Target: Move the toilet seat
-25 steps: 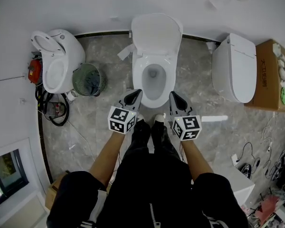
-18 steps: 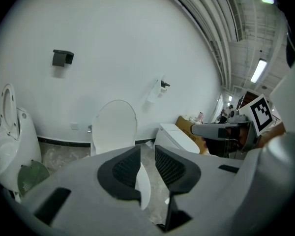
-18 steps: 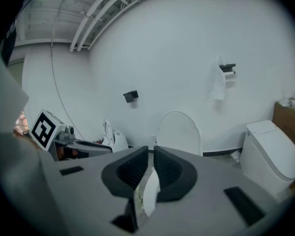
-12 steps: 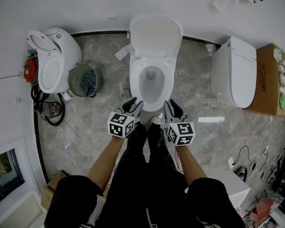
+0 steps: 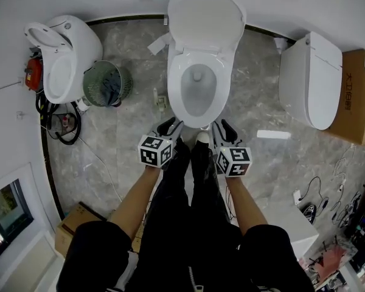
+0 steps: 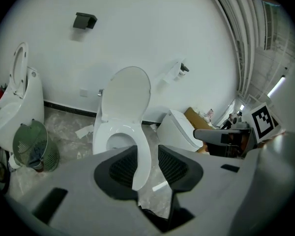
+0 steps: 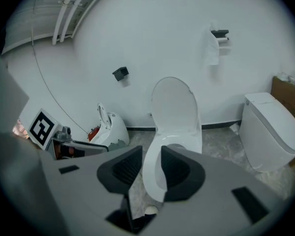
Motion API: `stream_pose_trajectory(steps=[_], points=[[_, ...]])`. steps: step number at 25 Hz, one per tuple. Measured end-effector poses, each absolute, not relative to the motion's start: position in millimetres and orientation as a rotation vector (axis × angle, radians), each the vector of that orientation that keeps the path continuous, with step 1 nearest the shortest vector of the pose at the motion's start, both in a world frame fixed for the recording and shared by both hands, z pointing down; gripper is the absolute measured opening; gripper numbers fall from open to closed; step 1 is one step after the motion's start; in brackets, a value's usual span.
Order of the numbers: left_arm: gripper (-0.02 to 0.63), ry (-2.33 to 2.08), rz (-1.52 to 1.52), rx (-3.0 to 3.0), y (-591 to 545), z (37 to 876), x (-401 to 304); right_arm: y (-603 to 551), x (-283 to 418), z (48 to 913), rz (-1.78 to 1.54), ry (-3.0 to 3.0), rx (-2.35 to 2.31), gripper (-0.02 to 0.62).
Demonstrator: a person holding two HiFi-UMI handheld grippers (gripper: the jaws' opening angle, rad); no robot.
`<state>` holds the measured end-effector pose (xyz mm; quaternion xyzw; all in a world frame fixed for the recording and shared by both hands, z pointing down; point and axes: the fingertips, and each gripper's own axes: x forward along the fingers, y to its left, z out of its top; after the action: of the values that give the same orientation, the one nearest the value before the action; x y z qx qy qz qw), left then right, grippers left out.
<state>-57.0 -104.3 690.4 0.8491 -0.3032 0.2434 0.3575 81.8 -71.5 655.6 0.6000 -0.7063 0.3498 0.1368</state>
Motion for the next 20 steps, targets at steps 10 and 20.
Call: stream_pose_trajectory(steps=[10,20], points=[[0.146,-0.851,0.607,1.952,-95,795,-74,-47,81,758,1.193,-1.917,1.629,0.152],[0.192,-0.895,0.546,1.704,-83,897,-94,-31,70,870,1.423,-1.774,1.552,0.233]])
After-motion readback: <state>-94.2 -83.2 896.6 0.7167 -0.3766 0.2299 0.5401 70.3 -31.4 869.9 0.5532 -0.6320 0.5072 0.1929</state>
